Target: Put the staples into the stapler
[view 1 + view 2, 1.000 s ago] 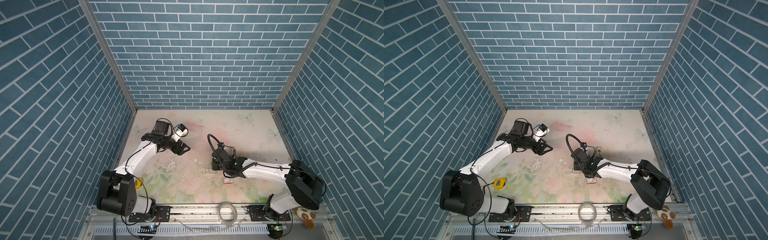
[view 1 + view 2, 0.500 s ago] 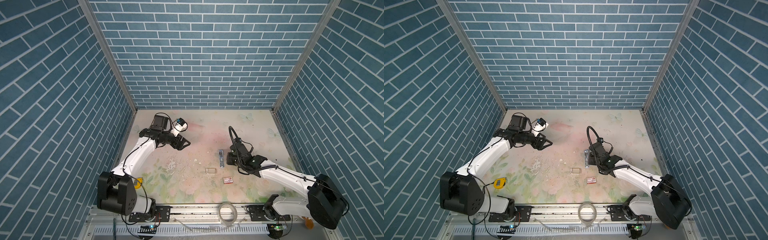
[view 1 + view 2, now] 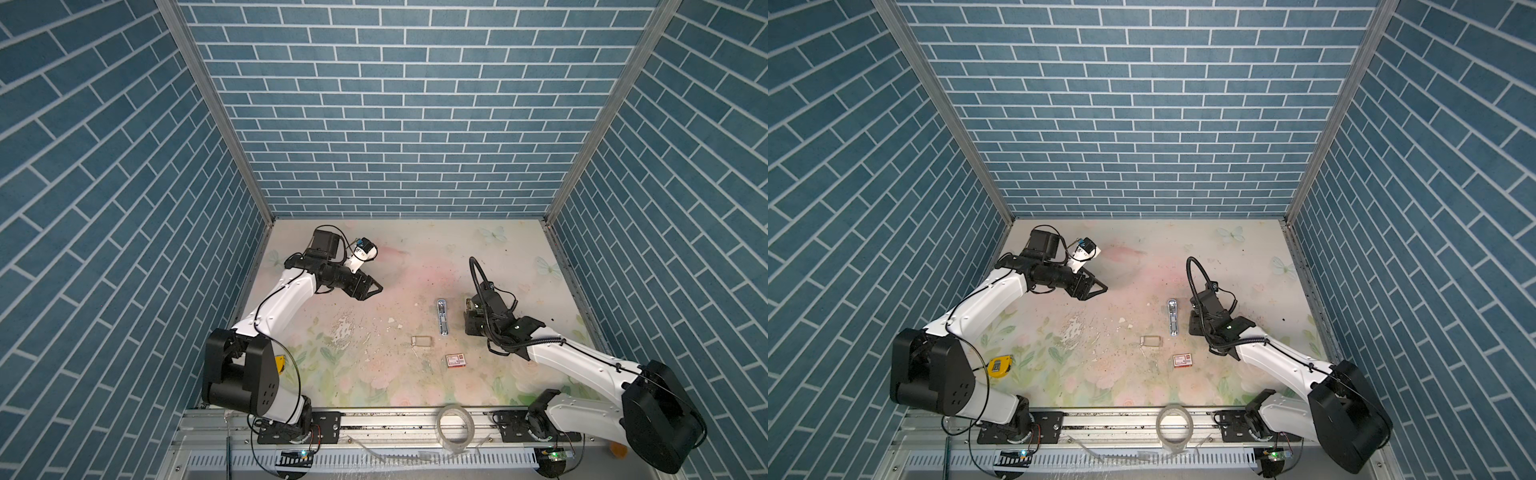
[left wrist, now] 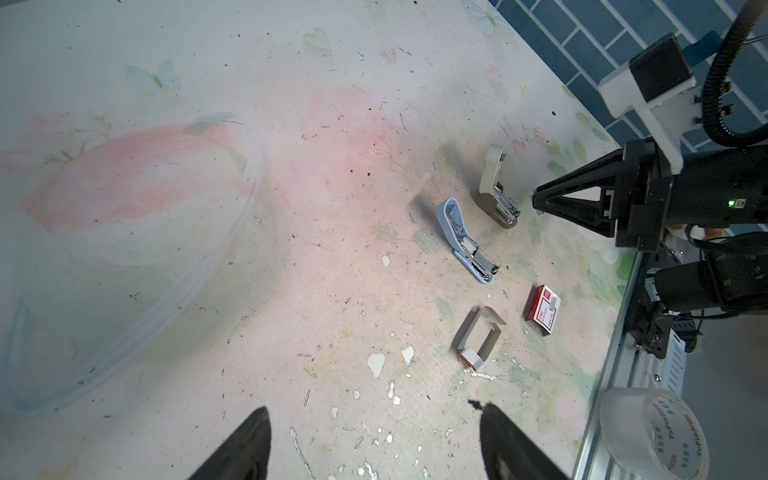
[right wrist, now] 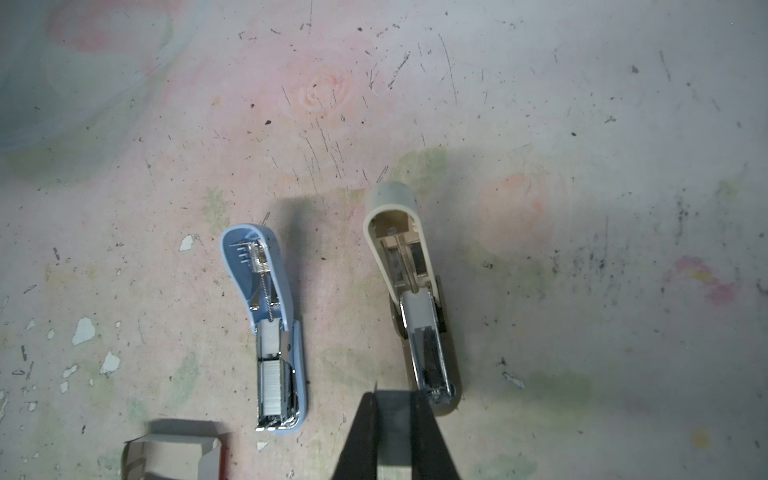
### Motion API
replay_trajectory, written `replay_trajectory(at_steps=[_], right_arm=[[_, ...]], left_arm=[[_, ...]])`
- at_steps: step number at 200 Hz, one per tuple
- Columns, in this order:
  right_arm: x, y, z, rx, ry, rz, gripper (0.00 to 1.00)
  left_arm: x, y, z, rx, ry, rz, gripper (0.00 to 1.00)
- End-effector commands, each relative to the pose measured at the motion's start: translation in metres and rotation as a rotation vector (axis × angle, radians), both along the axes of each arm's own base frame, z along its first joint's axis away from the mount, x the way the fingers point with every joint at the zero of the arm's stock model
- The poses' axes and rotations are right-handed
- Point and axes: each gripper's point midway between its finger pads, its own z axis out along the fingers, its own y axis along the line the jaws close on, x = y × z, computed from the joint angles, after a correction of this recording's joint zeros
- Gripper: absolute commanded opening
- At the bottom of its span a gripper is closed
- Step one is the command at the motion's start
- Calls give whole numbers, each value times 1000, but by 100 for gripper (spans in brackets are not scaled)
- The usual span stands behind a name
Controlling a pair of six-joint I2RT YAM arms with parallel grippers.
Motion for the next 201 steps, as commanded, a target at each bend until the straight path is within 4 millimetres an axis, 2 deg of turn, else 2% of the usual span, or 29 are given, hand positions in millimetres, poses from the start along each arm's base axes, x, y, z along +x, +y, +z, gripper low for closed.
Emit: replay_trajectory(at_steps=[1,141,201], right_arm=[[2,-9,-1,-53,-22,22,12],[15,-8,-28,-89,2,57,12],[17,-8,-34,-93,16,58,12]], left_arm=[[-3,-2,1,-16,9,-15,80],[-3,-3,-12,-16,34,-18,80],[-2,-3,-16,-14,44,-17,80]])
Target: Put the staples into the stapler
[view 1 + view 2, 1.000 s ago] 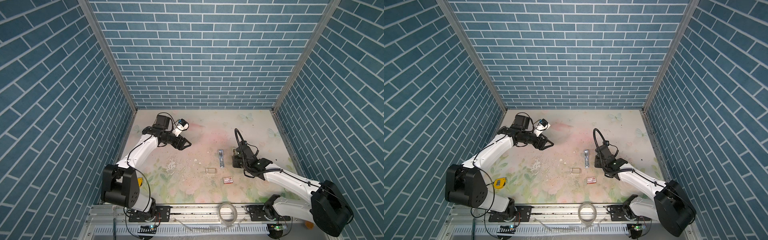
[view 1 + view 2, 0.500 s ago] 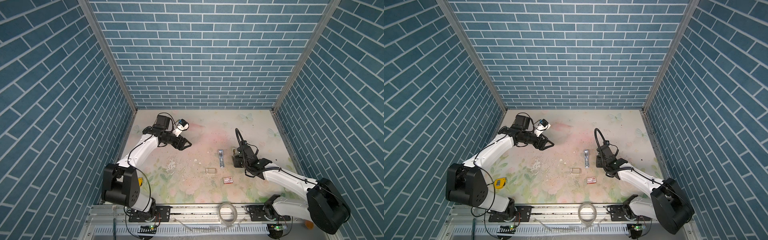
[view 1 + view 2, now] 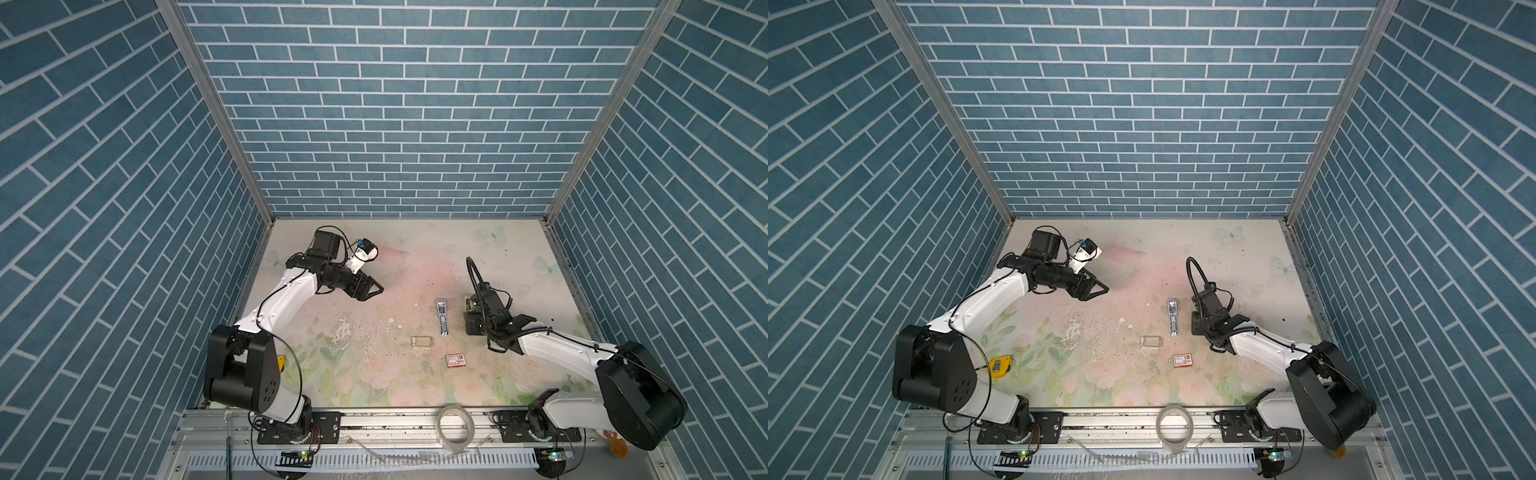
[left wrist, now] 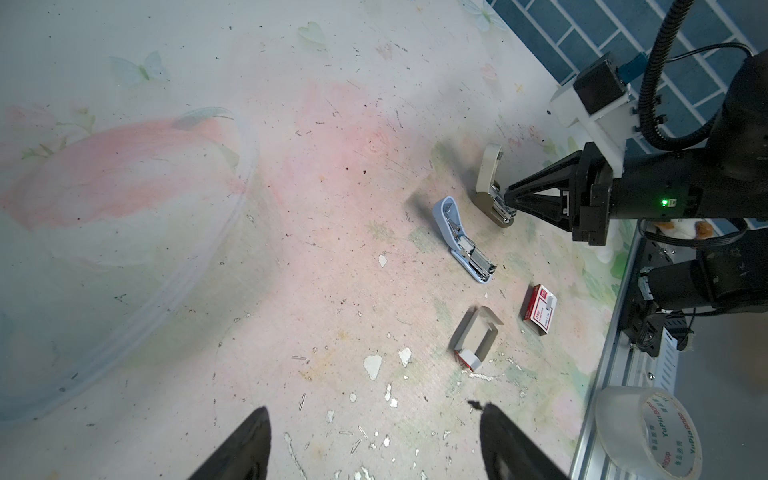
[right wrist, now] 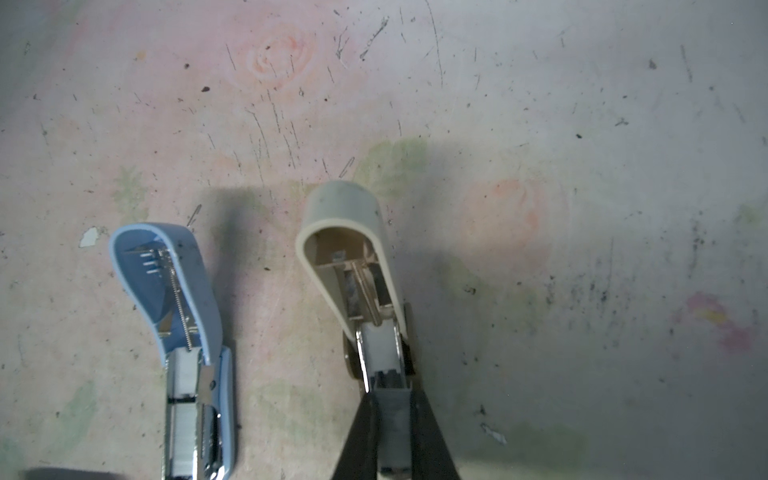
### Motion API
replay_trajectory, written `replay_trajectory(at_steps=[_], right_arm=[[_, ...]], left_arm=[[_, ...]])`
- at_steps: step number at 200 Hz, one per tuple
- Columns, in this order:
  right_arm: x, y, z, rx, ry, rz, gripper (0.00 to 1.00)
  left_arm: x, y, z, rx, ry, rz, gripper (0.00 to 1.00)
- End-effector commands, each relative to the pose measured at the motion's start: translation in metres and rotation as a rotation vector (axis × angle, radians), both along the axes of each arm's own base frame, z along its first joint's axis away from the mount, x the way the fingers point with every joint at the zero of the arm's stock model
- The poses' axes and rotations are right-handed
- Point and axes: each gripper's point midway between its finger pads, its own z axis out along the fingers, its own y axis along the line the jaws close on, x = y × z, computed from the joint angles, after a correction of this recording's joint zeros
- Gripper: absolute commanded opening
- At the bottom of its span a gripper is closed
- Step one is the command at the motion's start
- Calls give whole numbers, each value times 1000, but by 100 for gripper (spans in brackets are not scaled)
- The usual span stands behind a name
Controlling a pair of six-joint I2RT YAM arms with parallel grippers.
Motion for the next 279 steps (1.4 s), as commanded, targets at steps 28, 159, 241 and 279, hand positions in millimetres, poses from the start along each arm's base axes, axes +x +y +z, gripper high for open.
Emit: replay_trajectory(at_steps=[28,159,241,279], right_arm=[[2,2,-3,-4,3,28,12],[-2,12,-13,26,53,57,11],[-1,17,-2,70,32,53,12],[-1,17,7,82,25,48,11]], left_arm=[[-3,-1,-11,-5,31,-11,80],[-3,-1,-14,-3,38,-11,80],[-1,-2,-11,-6,27,-10,80],[-2,-2,-10,-11,30,-12,80]])
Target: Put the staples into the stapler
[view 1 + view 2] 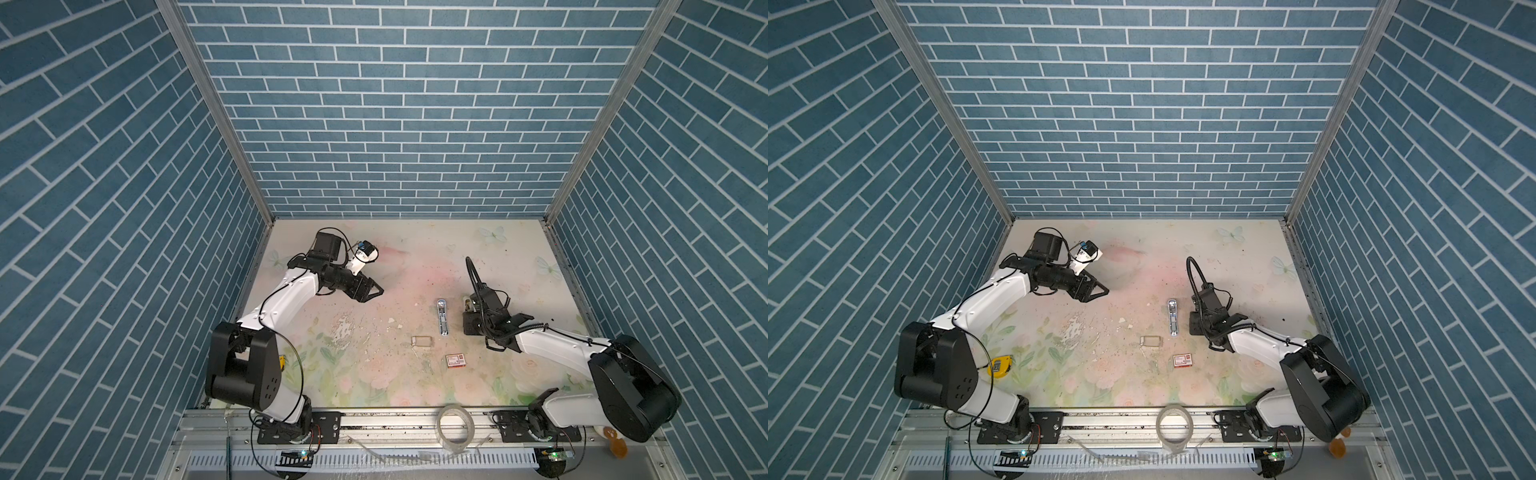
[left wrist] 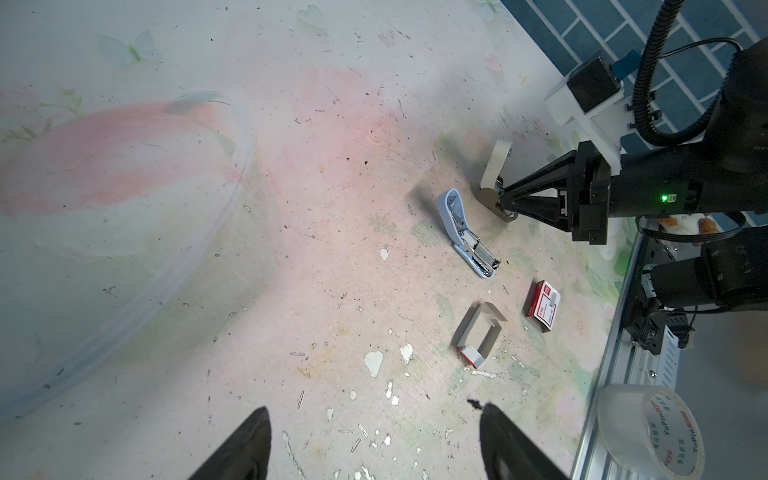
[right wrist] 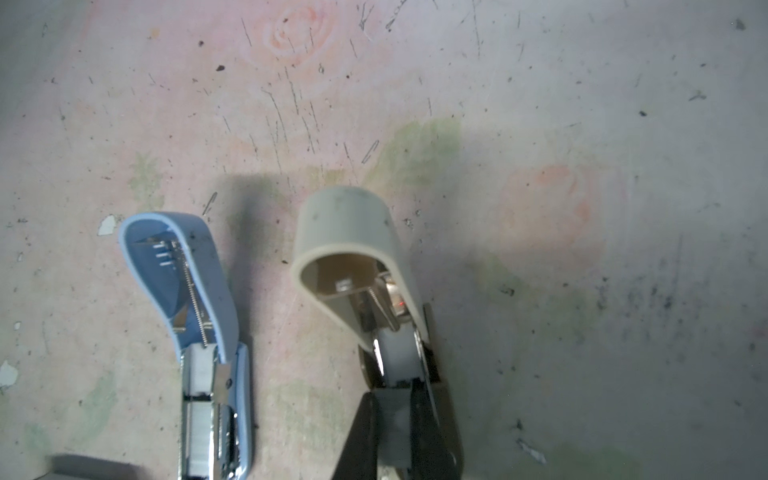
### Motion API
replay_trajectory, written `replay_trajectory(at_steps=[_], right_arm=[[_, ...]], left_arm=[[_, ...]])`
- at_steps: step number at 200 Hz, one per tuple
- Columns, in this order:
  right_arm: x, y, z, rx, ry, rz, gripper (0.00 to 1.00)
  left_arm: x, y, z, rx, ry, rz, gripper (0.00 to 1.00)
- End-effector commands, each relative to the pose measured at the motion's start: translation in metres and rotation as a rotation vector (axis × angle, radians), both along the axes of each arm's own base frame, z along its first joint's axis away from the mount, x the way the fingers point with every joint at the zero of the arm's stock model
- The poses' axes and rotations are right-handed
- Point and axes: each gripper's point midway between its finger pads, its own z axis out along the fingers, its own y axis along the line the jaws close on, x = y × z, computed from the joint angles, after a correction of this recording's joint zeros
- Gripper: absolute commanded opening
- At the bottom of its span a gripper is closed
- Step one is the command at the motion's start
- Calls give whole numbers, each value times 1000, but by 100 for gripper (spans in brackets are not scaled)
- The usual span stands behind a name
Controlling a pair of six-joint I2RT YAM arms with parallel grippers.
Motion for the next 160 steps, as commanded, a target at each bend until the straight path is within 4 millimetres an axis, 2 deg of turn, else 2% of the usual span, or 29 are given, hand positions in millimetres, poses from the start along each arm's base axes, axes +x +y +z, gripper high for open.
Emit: replay_trajectory(at_steps=[1,78,112,160], right_arm=[[2,5,15,31,-18,8,12],[2,-4,31,22,-69,-18,11],[7,-9,30,2,-129,-8,12],[7,-11,18,-7,-131,6,12]], left_arm=[[-1,-2,-2,-16,11,-11,80],[-2,-4,1,-32,7,-16,80],[-2,-4,0,-31,10,-16,80],[-3,-4,-4,-28,17,-20,80]])
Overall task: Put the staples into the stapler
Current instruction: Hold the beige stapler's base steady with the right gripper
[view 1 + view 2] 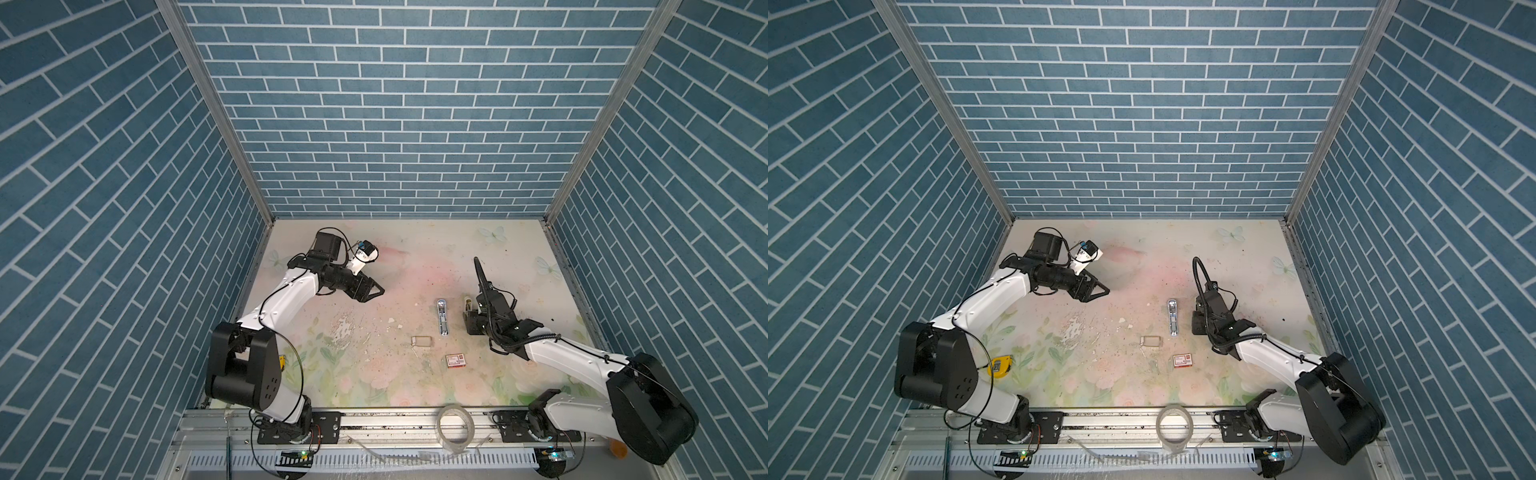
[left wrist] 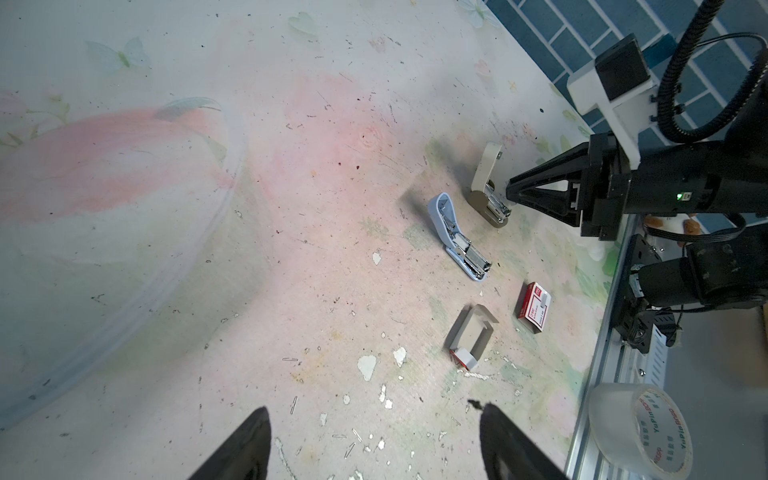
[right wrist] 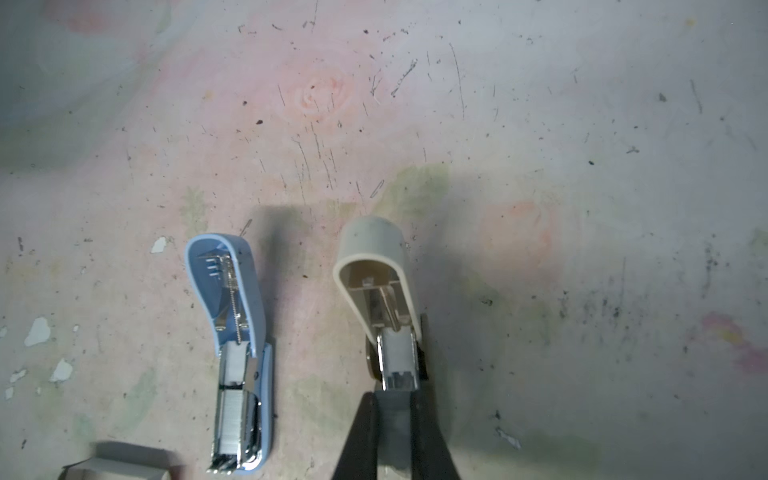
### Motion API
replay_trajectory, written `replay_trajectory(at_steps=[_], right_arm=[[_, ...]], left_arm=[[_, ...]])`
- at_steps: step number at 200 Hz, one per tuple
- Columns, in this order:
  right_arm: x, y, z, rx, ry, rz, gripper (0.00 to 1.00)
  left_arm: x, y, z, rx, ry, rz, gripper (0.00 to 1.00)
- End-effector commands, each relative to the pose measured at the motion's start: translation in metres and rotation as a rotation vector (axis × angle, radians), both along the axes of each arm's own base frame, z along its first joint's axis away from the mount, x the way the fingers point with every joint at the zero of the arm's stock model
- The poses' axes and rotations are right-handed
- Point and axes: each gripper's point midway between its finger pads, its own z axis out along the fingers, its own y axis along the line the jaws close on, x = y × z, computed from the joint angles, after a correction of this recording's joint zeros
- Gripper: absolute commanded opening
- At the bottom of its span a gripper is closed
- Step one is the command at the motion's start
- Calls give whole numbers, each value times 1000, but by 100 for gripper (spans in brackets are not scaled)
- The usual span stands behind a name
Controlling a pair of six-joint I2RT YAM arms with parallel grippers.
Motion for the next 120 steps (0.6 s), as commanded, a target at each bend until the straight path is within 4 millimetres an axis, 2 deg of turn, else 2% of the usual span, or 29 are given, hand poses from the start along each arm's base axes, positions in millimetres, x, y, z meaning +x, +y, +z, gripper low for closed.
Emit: replay_trajectory(at_steps=[1,25,120], right_arm=[[5,-2,-2,-24,-33,14,11],[4,3,-2,2,-45,35,11],[4,0,-8,-25,-40,41,12]], left_arm=[[-2,-1,-6,-7,15,-9,80],[-1,-1,-6,-6,13,-9,80],[-2,-1,-8,-1,16,-13,80]])
